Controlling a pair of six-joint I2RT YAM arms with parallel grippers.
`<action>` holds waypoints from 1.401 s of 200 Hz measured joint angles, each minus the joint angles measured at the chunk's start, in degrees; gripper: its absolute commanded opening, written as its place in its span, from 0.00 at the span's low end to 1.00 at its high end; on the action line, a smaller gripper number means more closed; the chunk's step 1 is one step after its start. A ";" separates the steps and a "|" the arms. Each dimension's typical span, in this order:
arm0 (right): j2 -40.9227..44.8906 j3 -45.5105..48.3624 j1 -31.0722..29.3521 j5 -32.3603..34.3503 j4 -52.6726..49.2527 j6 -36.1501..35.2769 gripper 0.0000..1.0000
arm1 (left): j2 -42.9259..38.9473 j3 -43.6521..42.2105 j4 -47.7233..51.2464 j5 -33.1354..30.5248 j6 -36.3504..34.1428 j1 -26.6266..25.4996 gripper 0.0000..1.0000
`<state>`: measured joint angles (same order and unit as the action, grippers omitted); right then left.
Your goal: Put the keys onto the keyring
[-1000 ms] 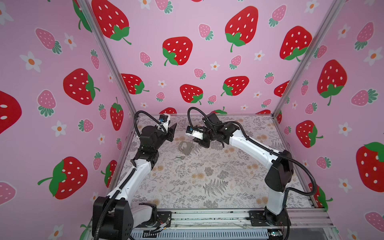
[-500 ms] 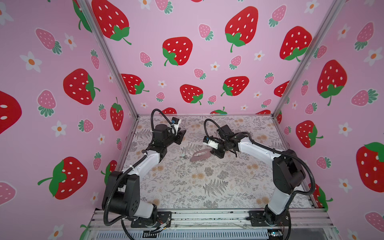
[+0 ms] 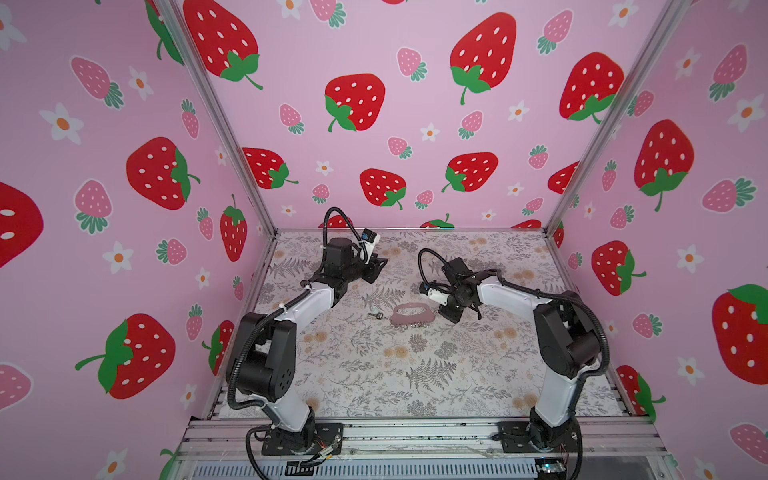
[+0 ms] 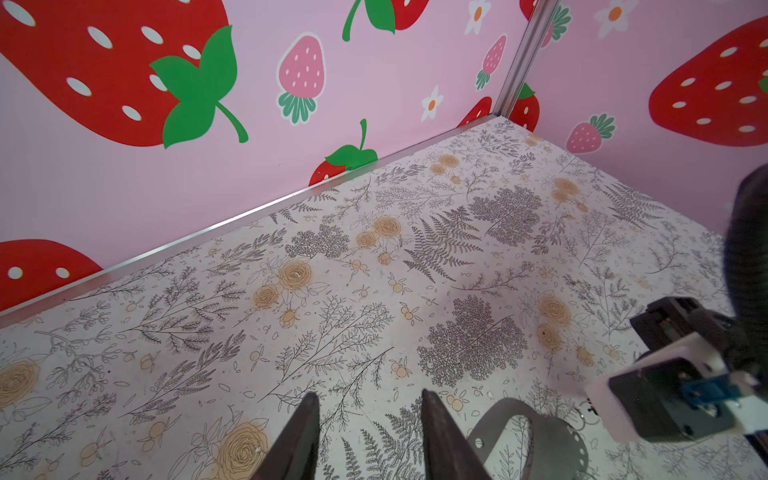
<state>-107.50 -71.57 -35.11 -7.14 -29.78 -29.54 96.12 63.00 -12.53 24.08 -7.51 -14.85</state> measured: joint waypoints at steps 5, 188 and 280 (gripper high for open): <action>-0.26 0.26 0.09 0.52 -0.04 -0.13 0.02 | 0.24 0.02 0.11 0.02 0.00 -0.04 0.43; 28.85 24.48 15.45 5.03 36.76 10.78 0.99 | -13.70 -14.73 -1.27 -16.04 3.32 5.95 0.67; 27.45 56.50 27.54 15.76 78.49 21.77 0.99 | -16.00 -37.35 -15.45 -33.38 6.23 10.05 0.96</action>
<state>-80.05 -15.07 -7.57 8.62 48.71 -7.77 80.12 25.65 -27.99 -9.30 -1.28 -4.80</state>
